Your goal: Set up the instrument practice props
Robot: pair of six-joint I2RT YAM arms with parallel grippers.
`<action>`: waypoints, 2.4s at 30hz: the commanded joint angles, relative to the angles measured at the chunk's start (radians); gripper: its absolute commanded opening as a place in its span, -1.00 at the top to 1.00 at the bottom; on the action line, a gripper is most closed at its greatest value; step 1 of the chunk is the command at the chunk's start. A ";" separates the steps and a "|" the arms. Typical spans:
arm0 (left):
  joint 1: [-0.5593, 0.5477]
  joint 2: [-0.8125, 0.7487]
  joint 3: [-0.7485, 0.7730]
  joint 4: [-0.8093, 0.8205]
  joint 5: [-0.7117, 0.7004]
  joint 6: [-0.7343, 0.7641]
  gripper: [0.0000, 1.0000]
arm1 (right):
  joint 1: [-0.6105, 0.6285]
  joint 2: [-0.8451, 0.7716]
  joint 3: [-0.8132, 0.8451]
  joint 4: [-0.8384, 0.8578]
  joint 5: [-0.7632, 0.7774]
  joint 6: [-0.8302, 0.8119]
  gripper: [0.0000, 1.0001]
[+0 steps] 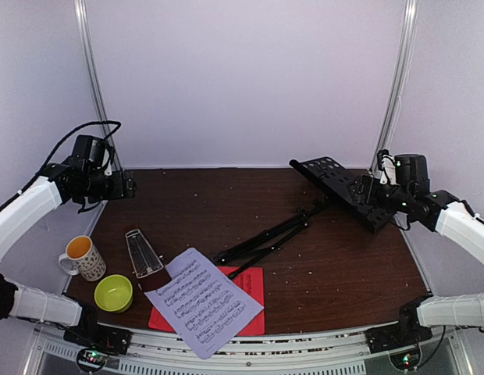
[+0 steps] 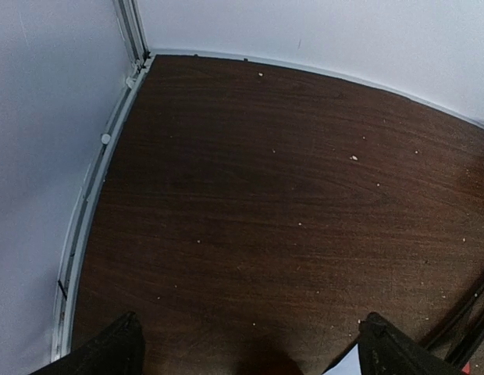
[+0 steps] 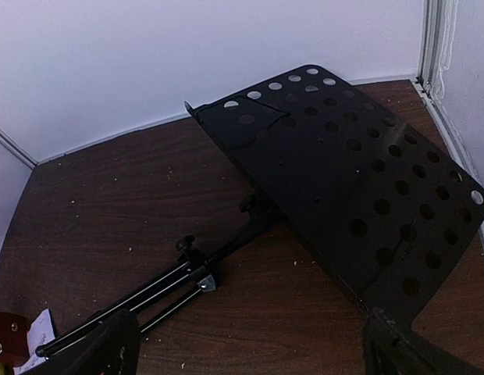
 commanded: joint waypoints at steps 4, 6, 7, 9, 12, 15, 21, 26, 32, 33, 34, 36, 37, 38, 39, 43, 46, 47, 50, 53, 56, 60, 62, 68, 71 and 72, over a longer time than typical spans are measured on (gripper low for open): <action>0.026 0.063 0.016 0.149 0.059 -0.053 -0.96 | -0.029 0.121 0.126 -0.013 -0.013 -0.080 -1.00; 0.029 0.070 0.016 0.167 0.069 -0.050 -0.96 | -0.033 0.185 0.191 -0.081 -0.035 -0.114 -1.00; 0.030 0.073 0.018 0.174 0.078 -0.046 -0.96 | -0.037 0.223 0.224 -0.104 -0.036 -0.123 -1.00; 0.032 0.081 0.022 0.186 0.097 -0.035 -0.96 | -0.046 0.275 0.270 -0.127 -0.036 -0.127 -1.00; 0.034 0.094 0.027 0.193 0.122 -0.021 -0.96 | -0.076 0.335 0.308 -0.124 -0.066 -0.140 -1.00; 0.036 0.109 0.032 0.197 0.155 0.007 -0.96 | -0.114 0.398 0.344 -0.135 -0.153 -0.194 -1.00; 0.037 0.133 0.044 0.205 0.241 0.051 -0.96 | -0.133 0.559 0.469 -0.255 -0.233 -0.307 -1.00; 0.038 0.141 0.037 0.242 0.316 0.062 -0.96 | -0.131 0.669 0.545 -0.287 -0.271 -0.361 -0.98; 0.039 0.133 0.020 0.270 0.358 0.065 -0.96 | -0.113 0.777 0.662 -0.345 -0.261 -0.428 -0.91; 0.039 0.131 0.020 0.271 0.358 0.064 -0.96 | -0.110 0.795 0.682 -0.359 -0.259 -0.441 -0.90; 0.039 0.130 0.018 0.270 0.358 0.064 -0.96 | -0.108 0.814 0.705 -0.375 -0.253 -0.453 -0.88; 0.039 0.127 0.018 0.270 0.359 0.065 -0.96 | -0.106 0.847 0.738 -0.402 -0.241 -0.468 -0.85; 0.039 0.125 0.018 0.271 0.358 0.067 -0.96 | -0.105 0.861 0.754 -0.410 -0.240 -0.477 -0.82; 0.039 0.123 0.017 0.272 0.358 0.067 -0.96 | -0.105 0.875 0.765 -0.416 -0.241 -0.485 -0.79; 0.039 0.121 0.015 0.275 0.359 0.068 -0.96 | -0.104 0.886 0.773 -0.420 -0.243 -0.491 -0.74; 0.039 0.114 0.006 0.287 0.369 0.073 -0.96 | -0.100 0.930 0.803 -0.431 -0.244 -0.511 -0.57; 0.040 0.114 0.002 0.292 0.377 0.074 -0.96 | -0.098 0.965 0.822 -0.441 -0.226 -0.524 -0.47; 0.039 0.114 0.000 0.295 0.378 0.073 -0.96 | -0.098 0.978 0.830 -0.449 -0.225 -0.529 -0.42; 0.039 0.114 -0.007 0.301 0.385 0.074 -0.96 | -0.093 1.009 0.846 -0.465 -0.228 -0.537 -0.26; 0.039 0.111 -0.016 0.313 0.393 0.073 -0.96 | -0.082 1.028 0.853 -0.472 -0.212 -0.544 -0.10; 0.039 0.109 -0.024 0.323 0.395 0.073 -0.95 | -0.074 1.047 0.870 -0.488 -0.203 -0.549 0.10; 0.039 0.106 -0.027 0.327 0.394 0.075 -0.96 | -0.067 1.064 0.882 -0.501 -0.173 -0.555 0.32; 0.039 0.104 -0.027 0.328 0.392 0.076 -0.96 | -0.066 1.069 0.886 -0.507 -0.153 -0.558 0.50; 0.039 0.100 -0.028 0.335 0.387 0.073 -0.96 | -0.050 1.025 0.863 -0.473 -0.052 -0.560 1.00; 0.039 0.100 -0.031 0.335 0.384 0.076 -0.96 | -0.036 0.979 0.852 -0.436 -0.007 -0.564 1.00; 0.039 0.097 -0.032 0.334 0.382 0.076 -0.96 | -0.029 0.963 0.856 -0.430 0.006 -0.565 1.00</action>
